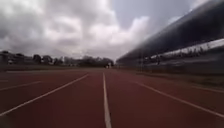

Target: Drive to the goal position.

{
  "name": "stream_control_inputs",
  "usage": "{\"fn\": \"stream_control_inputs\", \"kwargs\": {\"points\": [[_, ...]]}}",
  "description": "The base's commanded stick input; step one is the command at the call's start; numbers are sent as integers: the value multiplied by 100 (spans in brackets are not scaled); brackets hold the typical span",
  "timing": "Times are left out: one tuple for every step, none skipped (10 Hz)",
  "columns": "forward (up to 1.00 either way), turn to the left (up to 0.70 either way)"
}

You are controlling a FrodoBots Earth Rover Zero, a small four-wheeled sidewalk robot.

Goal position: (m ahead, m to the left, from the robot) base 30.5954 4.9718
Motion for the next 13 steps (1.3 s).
{"fn": "stream_control_inputs", "kwargs": {"points": [[70, -35], [70, -35], [70, -35], [70, -33], [70, -20], [70, -7], [70, 0], [70, 0], [70, 0], [70, 0], [70, 0], [70, 0], [70, 0]]}}
